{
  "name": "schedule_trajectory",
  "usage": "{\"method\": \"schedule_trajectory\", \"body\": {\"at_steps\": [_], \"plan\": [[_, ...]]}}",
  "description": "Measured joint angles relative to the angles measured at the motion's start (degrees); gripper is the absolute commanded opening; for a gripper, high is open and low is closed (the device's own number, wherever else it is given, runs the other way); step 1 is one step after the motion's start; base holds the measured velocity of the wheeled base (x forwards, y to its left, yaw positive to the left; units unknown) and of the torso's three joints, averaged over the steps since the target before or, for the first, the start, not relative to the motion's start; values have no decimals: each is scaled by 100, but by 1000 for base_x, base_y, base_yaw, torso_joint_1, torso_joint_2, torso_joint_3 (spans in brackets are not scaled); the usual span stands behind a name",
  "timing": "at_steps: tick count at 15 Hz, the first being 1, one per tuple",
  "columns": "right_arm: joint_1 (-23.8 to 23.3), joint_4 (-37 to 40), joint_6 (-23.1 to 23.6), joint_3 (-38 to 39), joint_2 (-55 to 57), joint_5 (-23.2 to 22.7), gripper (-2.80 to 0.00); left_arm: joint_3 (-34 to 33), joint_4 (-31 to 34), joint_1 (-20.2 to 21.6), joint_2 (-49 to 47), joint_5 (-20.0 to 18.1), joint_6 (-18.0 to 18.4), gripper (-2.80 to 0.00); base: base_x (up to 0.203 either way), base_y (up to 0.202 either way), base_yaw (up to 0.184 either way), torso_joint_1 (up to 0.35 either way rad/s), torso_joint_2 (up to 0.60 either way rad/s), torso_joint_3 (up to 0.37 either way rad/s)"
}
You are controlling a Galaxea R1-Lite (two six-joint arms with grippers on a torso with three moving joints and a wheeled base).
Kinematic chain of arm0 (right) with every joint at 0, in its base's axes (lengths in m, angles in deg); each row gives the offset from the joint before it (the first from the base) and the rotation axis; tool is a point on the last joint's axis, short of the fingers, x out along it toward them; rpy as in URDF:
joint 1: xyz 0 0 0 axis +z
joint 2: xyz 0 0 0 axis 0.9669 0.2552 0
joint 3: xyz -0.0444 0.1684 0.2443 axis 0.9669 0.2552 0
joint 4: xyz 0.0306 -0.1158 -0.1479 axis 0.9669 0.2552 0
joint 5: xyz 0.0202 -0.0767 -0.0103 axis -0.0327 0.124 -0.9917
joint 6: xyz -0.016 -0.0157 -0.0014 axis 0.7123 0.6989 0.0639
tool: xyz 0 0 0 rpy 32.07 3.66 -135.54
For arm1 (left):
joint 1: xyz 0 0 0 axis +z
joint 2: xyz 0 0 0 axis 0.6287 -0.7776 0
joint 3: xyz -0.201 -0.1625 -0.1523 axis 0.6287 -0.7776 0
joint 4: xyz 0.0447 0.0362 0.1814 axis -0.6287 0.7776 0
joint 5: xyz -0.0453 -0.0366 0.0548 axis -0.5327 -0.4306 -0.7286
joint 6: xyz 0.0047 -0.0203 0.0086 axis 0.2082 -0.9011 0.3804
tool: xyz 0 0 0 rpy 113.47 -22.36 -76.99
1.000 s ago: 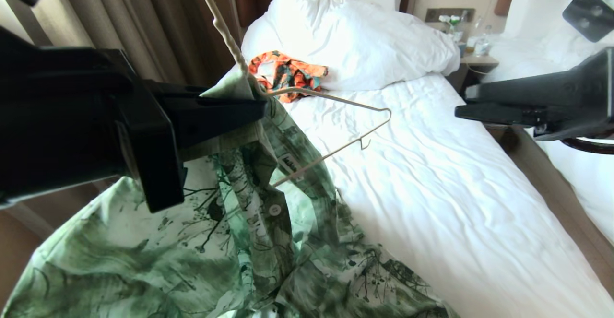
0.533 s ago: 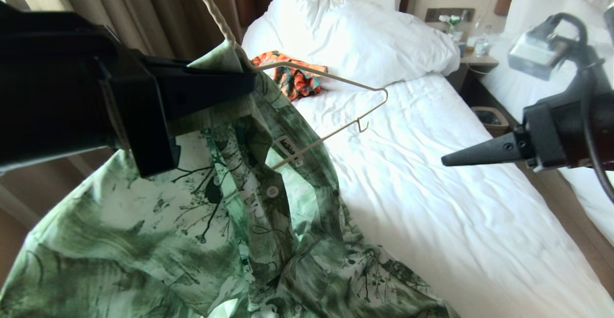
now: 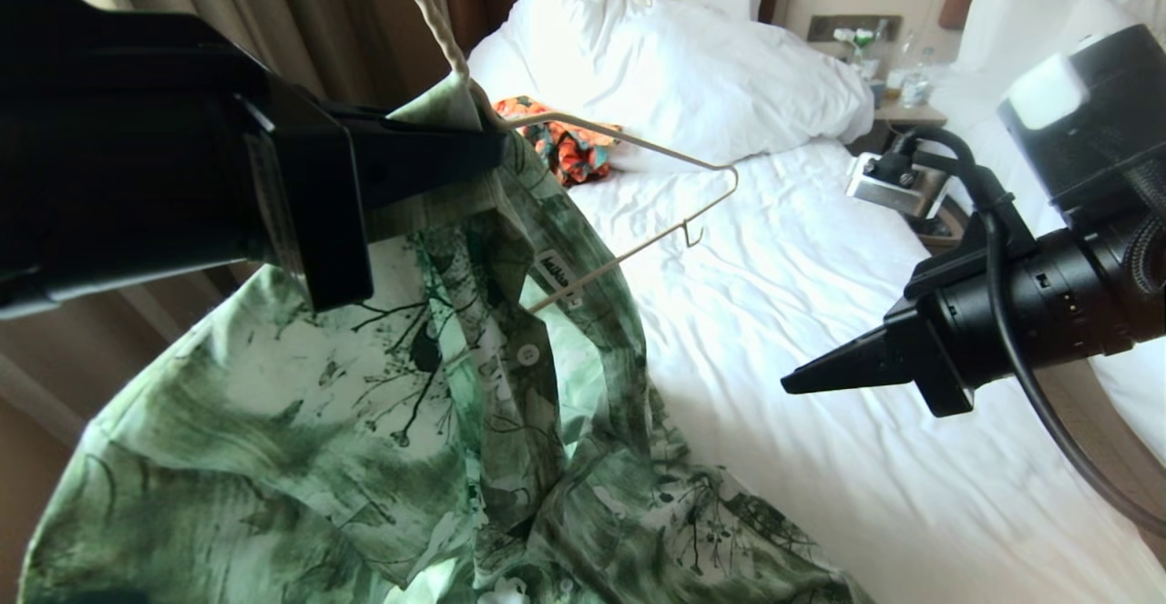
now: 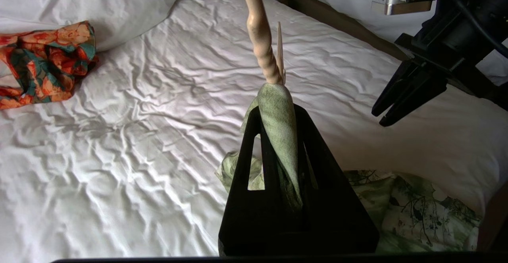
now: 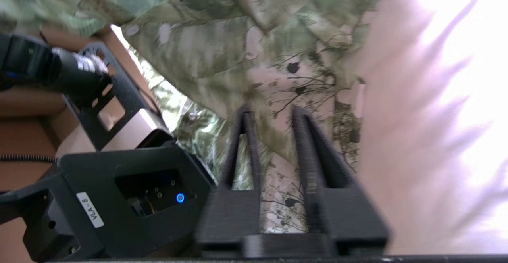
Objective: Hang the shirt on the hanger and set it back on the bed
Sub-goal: Hook the other side of the shirt onto the hanger
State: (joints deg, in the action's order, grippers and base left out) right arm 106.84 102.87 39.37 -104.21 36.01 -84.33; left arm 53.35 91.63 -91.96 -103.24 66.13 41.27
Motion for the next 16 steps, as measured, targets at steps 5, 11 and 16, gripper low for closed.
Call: {"method": "schedule_trajectory", "body": {"at_steps": [5,11,16], "plan": [[795,-1188,13,154,505,296,0,113,19,11,-20,17,-1,-280,0,0,0,0,0,0],[1228,-2199,-47,190,1226,1498,0,169,23,12,21,41,0,-280,0,0,0,0,0,0],[1329,-3340,-397,276,1570,1953,-280,202,23,45,39,41,0,-280,0,0,0,0,0,0]]}}
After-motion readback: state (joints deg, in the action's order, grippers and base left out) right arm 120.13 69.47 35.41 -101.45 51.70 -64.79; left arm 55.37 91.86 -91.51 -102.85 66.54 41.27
